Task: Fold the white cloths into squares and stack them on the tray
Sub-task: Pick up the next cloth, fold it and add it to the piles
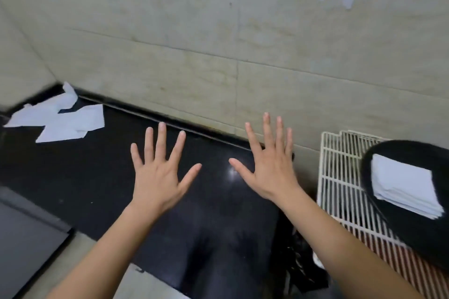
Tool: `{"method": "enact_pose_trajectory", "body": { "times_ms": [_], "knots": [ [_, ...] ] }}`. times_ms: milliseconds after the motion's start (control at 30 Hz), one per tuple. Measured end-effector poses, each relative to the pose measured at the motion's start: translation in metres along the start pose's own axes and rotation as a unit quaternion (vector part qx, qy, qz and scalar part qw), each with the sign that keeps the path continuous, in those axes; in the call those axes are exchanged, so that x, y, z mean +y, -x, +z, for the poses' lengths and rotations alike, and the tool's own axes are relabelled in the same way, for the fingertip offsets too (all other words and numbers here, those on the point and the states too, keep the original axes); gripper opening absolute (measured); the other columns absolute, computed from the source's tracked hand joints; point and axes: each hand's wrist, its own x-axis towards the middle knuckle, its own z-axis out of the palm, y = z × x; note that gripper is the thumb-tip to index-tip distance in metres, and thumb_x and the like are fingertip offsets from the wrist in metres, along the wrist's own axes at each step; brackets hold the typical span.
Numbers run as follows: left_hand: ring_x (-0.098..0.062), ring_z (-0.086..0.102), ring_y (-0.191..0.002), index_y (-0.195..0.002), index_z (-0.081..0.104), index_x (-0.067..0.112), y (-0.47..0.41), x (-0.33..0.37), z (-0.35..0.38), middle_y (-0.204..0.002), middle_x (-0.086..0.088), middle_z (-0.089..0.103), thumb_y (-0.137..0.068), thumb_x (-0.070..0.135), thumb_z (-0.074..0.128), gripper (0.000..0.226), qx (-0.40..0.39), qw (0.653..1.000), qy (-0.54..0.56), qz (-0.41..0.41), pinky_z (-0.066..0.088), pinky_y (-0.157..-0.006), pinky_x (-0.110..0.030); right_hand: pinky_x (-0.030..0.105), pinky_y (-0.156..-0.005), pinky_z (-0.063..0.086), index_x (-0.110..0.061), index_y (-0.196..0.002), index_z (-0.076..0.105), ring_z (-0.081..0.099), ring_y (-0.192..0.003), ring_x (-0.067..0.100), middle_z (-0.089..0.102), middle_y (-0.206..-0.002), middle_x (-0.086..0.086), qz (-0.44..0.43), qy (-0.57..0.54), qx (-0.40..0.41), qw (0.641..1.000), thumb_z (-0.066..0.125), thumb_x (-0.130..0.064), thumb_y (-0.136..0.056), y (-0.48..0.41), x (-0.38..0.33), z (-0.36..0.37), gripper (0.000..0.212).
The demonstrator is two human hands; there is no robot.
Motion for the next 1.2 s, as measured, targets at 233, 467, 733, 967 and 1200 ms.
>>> {"method": "enact_pose_trajectory", "body": {
  "times_ms": [233,467,733,967,1200],
  "knots": [
    [-0.037,-0.003,-0.151,-0.157,0.02,0.027,0.061,-0.241,-0.017,-0.165,-0.011,-0.001,-0.088,0.074,0.027,0.084,0.027,0.993,-0.032,-0.113,0.013,-0.111,-0.071,0.064,-0.119,-0.003,-0.028,-0.16,0.005,-0.018,-0.149,0.044,-0.016,-0.165,0.014,-0.117,0.001,-0.002,0.993,0.025,-0.079,-0.091,-0.057,-0.24,0.048,0.088],
    [-0.039,0.001,-0.151,-0.157,0.02,0.026,0.132,-0.458,-0.037,-0.165,-0.013,0.003,-0.089,0.072,0.023,0.082,-0.002,0.973,-0.085,-0.216,0.016,-0.11,-0.072,0.063,-0.12,0.005,-0.023,-0.16,0.004,-0.015,-0.15,0.043,-0.015,-0.165,0.015,-0.228,-0.012,-0.032,0.973,0.026,-0.075,-0.093,-0.102,-0.468,0.096,0.087],
    [-0.039,-0.001,-0.151,-0.157,0.018,0.026,0.164,-0.569,-0.005,-0.165,-0.013,-0.003,-0.089,0.07,0.032,0.082,-0.044,0.955,-0.083,-0.28,0.015,-0.112,-0.071,0.062,-0.12,0.006,-0.024,-0.16,0.002,-0.015,-0.15,0.043,-0.015,-0.165,0.014,-0.269,-0.023,-0.073,0.96,0.026,-0.075,-0.093,-0.137,-0.583,0.154,0.087],
    [-0.04,0.003,-0.15,-0.156,0.021,0.024,0.128,-0.664,0.032,-0.165,-0.016,0.002,-0.089,0.069,0.031,0.082,-0.09,0.951,-0.101,-0.277,0.017,-0.11,-0.071,0.06,-0.121,0.003,-0.024,-0.16,0.002,-0.014,-0.15,0.042,-0.013,-0.165,0.015,-0.288,-0.04,-0.085,0.953,0.025,-0.074,-0.094,-0.207,-0.662,0.216,0.085],
    [-0.042,0.015,-0.148,-0.153,0.033,0.022,0.084,-0.772,0.06,-0.163,-0.017,0.011,-0.088,0.071,0.028,0.081,-0.186,0.926,-0.109,-0.31,0.025,-0.106,-0.072,0.056,-0.122,0.001,-0.025,-0.16,0.0,-0.006,-0.152,0.041,-0.003,-0.166,0.016,-0.306,-0.063,-0.132,0.941,0.029,-0.069,-0.095,-0.301,-0.748,0.272,0.083]
  ]
}}
